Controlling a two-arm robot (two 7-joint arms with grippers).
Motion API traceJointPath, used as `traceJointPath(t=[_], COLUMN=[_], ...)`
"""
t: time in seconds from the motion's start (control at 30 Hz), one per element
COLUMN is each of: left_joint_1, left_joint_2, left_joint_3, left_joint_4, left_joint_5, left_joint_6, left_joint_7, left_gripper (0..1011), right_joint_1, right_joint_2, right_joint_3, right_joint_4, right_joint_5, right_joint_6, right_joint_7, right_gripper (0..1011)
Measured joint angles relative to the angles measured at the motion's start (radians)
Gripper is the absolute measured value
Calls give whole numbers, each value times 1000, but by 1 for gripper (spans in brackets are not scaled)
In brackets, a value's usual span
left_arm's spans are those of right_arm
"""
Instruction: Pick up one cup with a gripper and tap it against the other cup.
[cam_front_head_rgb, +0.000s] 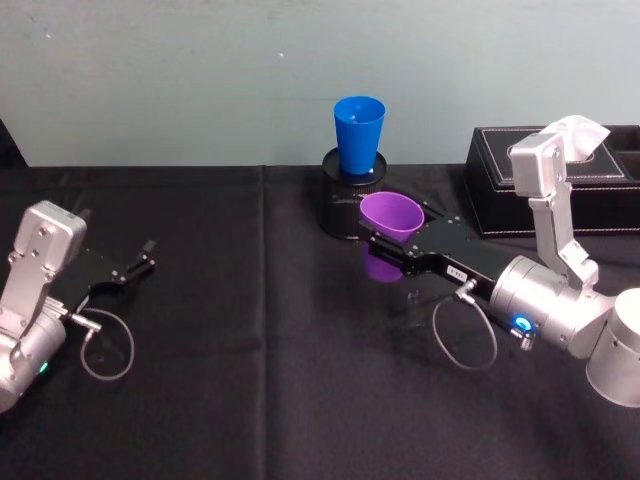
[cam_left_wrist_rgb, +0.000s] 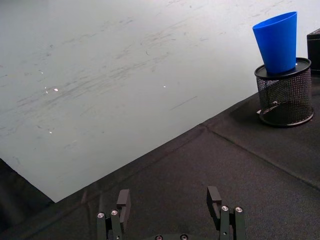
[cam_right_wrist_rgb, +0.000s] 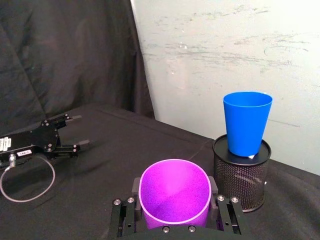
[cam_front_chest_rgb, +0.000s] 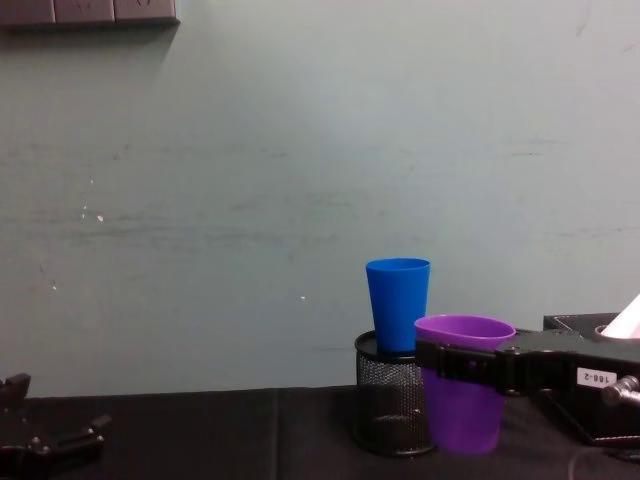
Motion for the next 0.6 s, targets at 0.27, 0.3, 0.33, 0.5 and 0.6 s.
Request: traceJointPath(t=[0.27,0.3,0.33,0.5,0.6], left_joint_1=[0,0,0,0,0], left_joint_2=[0,0,0,0,0], left_joint_3=[0,0,0,0,0], left_joint_4=[0,0,0,0,0], left_joint_5=[0,0,0,0,0], left_joint_6=[0,0,0,0,0], left_joint_7=[0,0,0,0,0], left_gripper=[1000,1000,1000,1000,1000], right_joint_1=[-1,-1,-1,-1,-2], right_joint_2=[-3,-3,-3,-4,-5], right_joint_3=[3,3,3,4,4], right_joint_4=[5,5,6,8,9], right_joint_5=[0,0,0,0,1], right_joint_6=[-3,-3,-4,-6,-6], right_joint_7=[0,1,1,2,3], right_gripper=[731,731,731,731,731])
